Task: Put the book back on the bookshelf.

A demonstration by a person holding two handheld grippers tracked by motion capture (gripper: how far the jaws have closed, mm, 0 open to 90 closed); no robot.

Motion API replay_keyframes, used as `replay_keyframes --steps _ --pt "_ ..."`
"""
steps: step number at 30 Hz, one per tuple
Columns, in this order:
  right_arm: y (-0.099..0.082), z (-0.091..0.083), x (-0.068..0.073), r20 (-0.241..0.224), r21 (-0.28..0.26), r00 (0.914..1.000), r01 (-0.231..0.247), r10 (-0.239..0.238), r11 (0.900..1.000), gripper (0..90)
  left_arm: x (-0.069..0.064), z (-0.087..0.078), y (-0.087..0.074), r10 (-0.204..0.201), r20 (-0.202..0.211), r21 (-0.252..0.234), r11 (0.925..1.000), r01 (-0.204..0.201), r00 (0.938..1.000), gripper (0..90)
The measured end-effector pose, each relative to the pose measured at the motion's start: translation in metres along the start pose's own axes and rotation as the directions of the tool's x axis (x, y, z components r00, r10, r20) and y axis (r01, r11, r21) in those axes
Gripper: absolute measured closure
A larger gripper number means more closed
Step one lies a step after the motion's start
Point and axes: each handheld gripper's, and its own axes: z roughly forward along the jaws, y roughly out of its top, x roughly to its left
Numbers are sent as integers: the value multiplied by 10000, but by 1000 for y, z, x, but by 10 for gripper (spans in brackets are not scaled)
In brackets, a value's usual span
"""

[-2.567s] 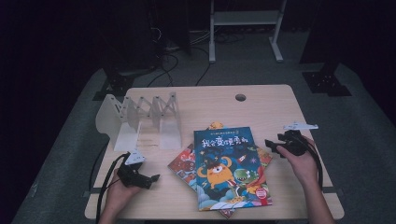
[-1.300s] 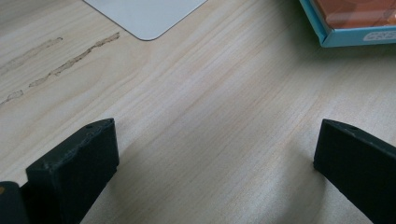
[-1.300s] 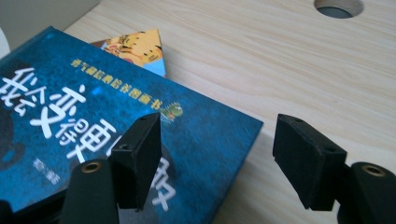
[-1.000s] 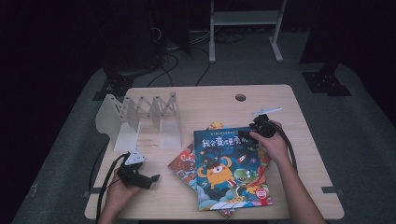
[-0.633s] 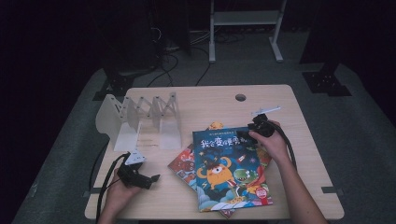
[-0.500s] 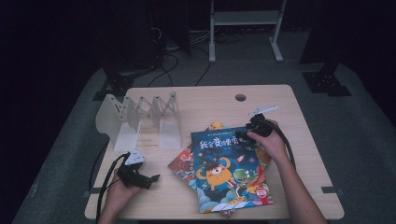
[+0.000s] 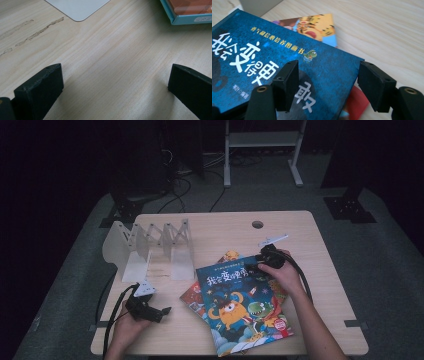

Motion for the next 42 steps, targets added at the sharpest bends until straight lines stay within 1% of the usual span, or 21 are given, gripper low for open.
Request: replay_keyframes --steps 1,2,3,6,11,14,15,20,22,23,26,30,31,42 --pt "0 0 1 -57 37 10000 8 -7 10000 335 0 0 0 -1 -3 -2 10000 1 10000 0" --pt "2 2 5 -170 65 9998 131 -130 9999 342 0 0 0 -1 -4 -3 10000 1 10000 0" --pt "2 2 5 -170 65 9998 131 -130 9999 342 0 0 0 -1 -4 -3 10000 1 10000 0" --pt "4 5 11 -299 107 9992 268 -265 9996 349 0 0 0 -2 0 -2 10000 2 10000 0" --pt "7 8 16 -473 163 9981 402 -393 9991 354 0 0 0 -5 -2 -4 10000 5 10000 0" --pt "7 9 19 -561 202 9977 387 -375 9990 357 0 0 0 -3 -2 -2 10000 3 10000 0" --pt "9 11 22 -681 204 9965 490 -475 9986 359 0 0 0 -7 -2 -6 10000 7 10000 0" --pt "13 16 30 -840 329 9941 710 -680 9969 369 0 0 0 -6 1 6 10000 6 10000 0" --pt "16 18 33 -862 418 9928 867 -828 9954 369 0 0 0 -4 -1 9 10000 4 10000 0" --pt "16 18 33 -862 418 9928 867 -828 9954 369 0 0 0 -4 -1 9 10000 4 10000 0" --pt "20 22 39 -903 455 9911 1020 -976 9937 368 0 0 0 -4 4 27 10000 4 10000 0" --pt "23 25 43 -972 520 9904 1033 -979 9933 367 0 0 0 -5 6 29 10000 5 10000 0" --pt "25 28 46 -1028 547 9885 1168 -1108 9916 367 0 0 0 -6 2 26 10000 6 10000 0" --pt "38 43 60 -1241 618 9840 1366 -1282 9887 367 0 0 0 -6 2 26 10000 6 10000 0"
